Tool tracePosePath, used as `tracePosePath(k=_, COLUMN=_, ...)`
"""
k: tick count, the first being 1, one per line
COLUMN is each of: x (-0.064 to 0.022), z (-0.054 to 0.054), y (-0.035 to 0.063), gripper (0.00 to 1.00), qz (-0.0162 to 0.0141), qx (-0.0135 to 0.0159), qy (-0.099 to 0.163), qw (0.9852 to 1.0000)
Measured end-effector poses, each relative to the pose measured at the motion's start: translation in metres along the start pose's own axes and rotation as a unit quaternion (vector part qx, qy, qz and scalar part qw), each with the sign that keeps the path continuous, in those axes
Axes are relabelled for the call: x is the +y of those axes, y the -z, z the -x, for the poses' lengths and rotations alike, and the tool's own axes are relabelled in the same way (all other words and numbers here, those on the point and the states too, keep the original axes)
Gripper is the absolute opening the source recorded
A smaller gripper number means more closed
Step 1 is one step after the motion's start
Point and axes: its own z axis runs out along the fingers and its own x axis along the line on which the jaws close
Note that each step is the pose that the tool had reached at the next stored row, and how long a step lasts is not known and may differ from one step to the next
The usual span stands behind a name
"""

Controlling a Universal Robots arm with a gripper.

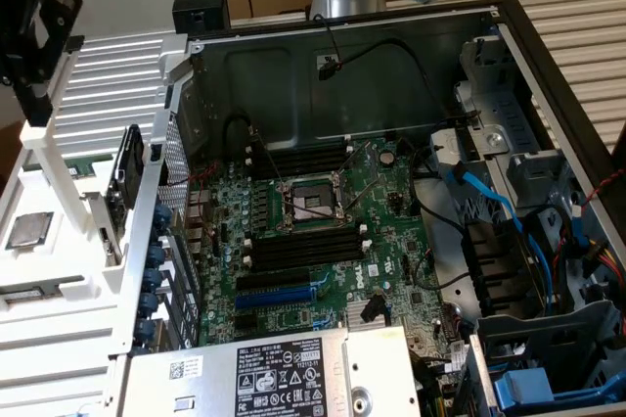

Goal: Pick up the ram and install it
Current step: 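Reach for the ram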

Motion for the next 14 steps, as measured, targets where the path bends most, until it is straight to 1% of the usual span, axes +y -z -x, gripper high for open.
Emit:
tracePosePath(k=1, x=-0.0013, z=-0.017, y=-0.0024, gripper=0.10, qz=-0.0005, qx=0.0036, qy=0.001, qw=1.0000)
tracePosePath(k=3, x=-0.0017, z=-0.026, y=-0.0052, gripper=0.10, qz=-0.0005, qx=0.0033, qy=0.001, qw=1.0000)
tracePosePath(k=4, x=-0.0002, z=-0.033, y=-0.0078, gripper=0.10, qz=-0.0003, qx=0.0020, qy=0.001, qw=1.0000)
tracePosePath(k=5, x=0.0033, z=-0.038, y=-0.0098, gripper=0.10, qz=-0.0003, qx=0.0002, qy=0.002, qw=1.0000)
tracePosePath(k=6, x=0.0062, z=-0.041, y=-0.0113, gripper=0.10, qz=-0.0004, qx=-0.0029, qy=0.002, qw=1.0000)
tracePosePath(k=7, x=0.0093, z=-0.043, y=-0.0126, gripper=0.10, qz=-0.0009, qx=-0.0073, qy=0.002, qw=1.0000)
tracePosePath(k=8, x=0.0109, z=-0.044, y=-0.0131, gripper=0.10, qz=-0.0020, qx=-0.0111, qy=0.002, qw=0.9999)
tracePosePath(k=10, x=0.0134, z=-0.047, y=-0.0139, gripper=0.10, qz=-0.0060, qx=-0.0197, qy=0.002, qw=0.9998)
tracePosePath(k=11, x=0.0141, z=-0.049, y=-0.0142, gripper=0.10, qz=-0.0092, qx=-0.0221, qy=0.002, qw=0.9997)
tracePosePath(k=13, x=0.0148, z=-0.053, y=-0.0153, gripper=0.10, qz=-0.0165, qx=-0.0240, qy=0.002, qw=0.9996)
tracePosePath(k=14, x=0.0152, z=-0.056, y=-0.0160, gripper=0.10, qz=-0.0190, qx=-0.0244, qy=0.001, qw=0.9995)
